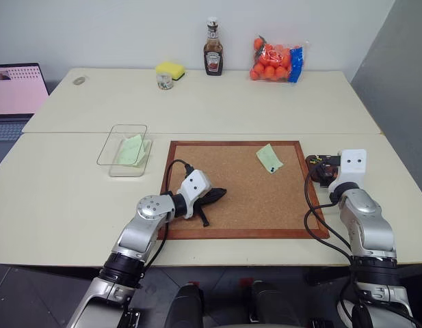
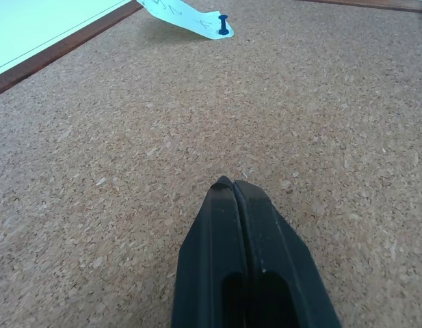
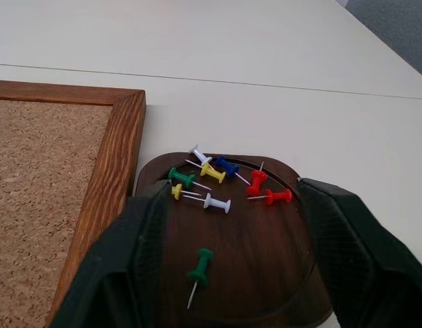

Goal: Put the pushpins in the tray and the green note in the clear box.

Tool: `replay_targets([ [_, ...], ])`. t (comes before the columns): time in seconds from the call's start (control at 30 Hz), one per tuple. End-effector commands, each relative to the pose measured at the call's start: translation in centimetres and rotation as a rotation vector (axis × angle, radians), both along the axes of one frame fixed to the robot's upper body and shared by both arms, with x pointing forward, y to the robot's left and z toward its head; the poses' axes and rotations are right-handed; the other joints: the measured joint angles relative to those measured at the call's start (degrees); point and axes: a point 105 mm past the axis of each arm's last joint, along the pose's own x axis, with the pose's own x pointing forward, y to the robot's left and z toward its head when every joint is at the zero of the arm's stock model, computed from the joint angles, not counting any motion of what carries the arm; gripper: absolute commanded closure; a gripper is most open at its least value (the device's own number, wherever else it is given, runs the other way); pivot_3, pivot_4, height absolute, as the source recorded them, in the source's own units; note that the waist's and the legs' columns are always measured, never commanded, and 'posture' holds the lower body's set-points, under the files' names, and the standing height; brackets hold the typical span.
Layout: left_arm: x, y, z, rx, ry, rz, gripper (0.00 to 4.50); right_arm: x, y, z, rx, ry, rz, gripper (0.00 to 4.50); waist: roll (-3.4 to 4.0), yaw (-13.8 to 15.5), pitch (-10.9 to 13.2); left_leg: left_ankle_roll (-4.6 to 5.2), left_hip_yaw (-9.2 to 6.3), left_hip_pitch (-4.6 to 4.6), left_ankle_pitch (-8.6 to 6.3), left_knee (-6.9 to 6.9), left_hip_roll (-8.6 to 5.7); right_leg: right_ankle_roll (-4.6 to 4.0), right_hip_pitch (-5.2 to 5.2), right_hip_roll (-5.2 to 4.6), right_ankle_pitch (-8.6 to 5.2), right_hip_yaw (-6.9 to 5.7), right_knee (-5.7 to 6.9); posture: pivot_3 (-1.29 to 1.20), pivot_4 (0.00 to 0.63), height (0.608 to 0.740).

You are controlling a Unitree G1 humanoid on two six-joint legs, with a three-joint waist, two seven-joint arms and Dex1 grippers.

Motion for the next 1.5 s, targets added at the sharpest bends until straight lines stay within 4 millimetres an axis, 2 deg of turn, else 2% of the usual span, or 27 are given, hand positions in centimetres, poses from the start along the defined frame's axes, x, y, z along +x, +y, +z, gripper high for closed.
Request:
replay_targets([
  [0.03,-0.6,0.1,-1.7,0.043,0.050,-0.012,4.50,-0.4,2.0,3.2,-0.020,-0.130,0.097,1.42,0.00,0.0,0.0,0.00,-0.01,0.00,0.00,0.00,0.00,0.00,0.00,0.00,0.00,0.00,0.00,0.00,0.150,0.740],
  [0.27,-0.6,0.2,-1.7,0.045,0.050,-0.008,4.50,-2.4,6.3,4.8,-0.006,-0.213,0.292,1.42,0.00,0.0,0.0,0.00,-0.04,-0.02,0.00,0.00,0.00,0.00,0.00,0.00,0.00,-0.02,-0.02,0.00,0.150,0.740],
  [0.37,-0.5,0.3,-1.7,0.046,0.048,-0.003,4.50,-3.3,9.4,4.3,0.006,-0.192,0.393,1.42,0.00,0.0,0.0,0.00,-0.05,-0.01,0.00,0.00,0.02,0.00,0.00,0.01,-0.01,-0.02,-0.02,0.00,0.150,0.740],
  [0.47,-0.4,0.4,-1.7,0.047,0.048,-0.001,4.50,-3.4,11.1,3.7,0.017,-0.165,0.435,1.42,0.00,0.0,0.0,0.00,-0.06,0.00,0.00,0.00,0.03,0.00,0.00,0.01,-0.01,-0.03,-0.02,0.00,0.150,0.740],
  [0.63,-0.4,0.4,-1.7,0.049,0.046,-0.003,4.50,-2.0,12.0,2.2,0.010,-0.109,0.417,1.42,0.00,0.0,0.0,0.00,-0.04,-0.01,0.00,0.00,0.01,0.00,0.01,0.00,0.00,-0.04,-0.05,0.00,0.150,0.740],
  [0.77,-0.4,0.4,-1.6,0.049,0.042,0.001,4.50,-1.0,11.8,1.2,0.009,-0.077,0.376,1.42,0.00,0.0,0.0,0.00,-0.06,-0.01,0.00,0.00,0.02,0.00,0.00,0.01,0.00,-0.04,-0.04,0.00,0.150,0.740],
  [1.1,-0.5,0.6,-1.6,0.051,0.041,0.007,4.50,0.1,11.9,-0.4,0.019,-0.026,0.387,1.42,0.00,0.0,0.0,0.00,-0.06,-0.01,0.00,0.00,0.02,0.00,0.01,0.01,0.00,-0.03,-0.03,0.00,0.150,0.740],
  [1.5,-0.6,0.6,-1.7,0.050,0.042,0.006,4.50,0.3,11.7,-0.6,0.023,-0.024,0.383,3.61,0.00,-0.1,0.0,0.00,-0.05,0.00,0.00,0.00,0.02,0.00,0.01,0.01,0.00,-0.03,-0.03,0.00,0.150,0.740],
])
